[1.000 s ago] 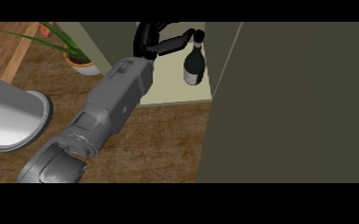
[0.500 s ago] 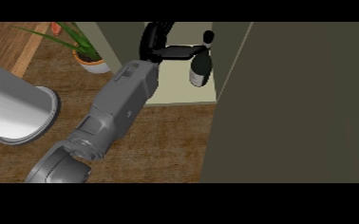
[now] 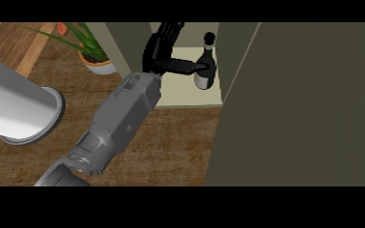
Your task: Pick up the wine, place it into the cabinet and close the cabinet
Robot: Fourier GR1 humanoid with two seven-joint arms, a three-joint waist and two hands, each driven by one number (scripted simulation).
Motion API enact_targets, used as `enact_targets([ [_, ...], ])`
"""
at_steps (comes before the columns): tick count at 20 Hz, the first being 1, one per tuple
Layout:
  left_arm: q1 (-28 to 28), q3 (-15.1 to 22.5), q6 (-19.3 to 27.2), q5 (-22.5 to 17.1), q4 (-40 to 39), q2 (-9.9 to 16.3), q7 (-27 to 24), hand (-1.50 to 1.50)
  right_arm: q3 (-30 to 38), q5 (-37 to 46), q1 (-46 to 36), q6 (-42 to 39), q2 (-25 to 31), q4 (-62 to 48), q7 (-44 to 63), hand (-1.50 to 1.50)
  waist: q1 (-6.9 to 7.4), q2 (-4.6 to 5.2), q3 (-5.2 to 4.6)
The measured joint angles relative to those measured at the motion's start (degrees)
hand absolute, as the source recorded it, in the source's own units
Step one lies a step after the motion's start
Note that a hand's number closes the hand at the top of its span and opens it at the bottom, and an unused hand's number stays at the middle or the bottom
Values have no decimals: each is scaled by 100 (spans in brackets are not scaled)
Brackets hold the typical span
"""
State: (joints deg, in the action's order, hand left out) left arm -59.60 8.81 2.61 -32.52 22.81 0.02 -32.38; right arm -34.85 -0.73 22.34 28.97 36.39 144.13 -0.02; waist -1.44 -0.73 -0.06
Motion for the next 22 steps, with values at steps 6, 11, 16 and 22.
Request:
enact_targets([
  [6, 831, 485, -64, -242, 948, -1, 204, -150, 61, 7, 8, 80, 80, 13, 60, -150, 105, -32, -1],
  [11, 1693, 859, 87, -273, 1931, 7, 402, -150, 62, 6, 60, 155, 44, -5, 4, -150, 207, -46, 3],
  [16, 2722, 1280, 281, -175, 3027, 87, 502, -150, -7, 21, 48, 235, 52, -5, 11, -150, 237, -40, 2],
  [22, 3847, 1560, 333, -162, 4320, 347, 723, -150, 98, 33, -40, 237, 198, 10, 130, -150, 206, -2, 2],
])
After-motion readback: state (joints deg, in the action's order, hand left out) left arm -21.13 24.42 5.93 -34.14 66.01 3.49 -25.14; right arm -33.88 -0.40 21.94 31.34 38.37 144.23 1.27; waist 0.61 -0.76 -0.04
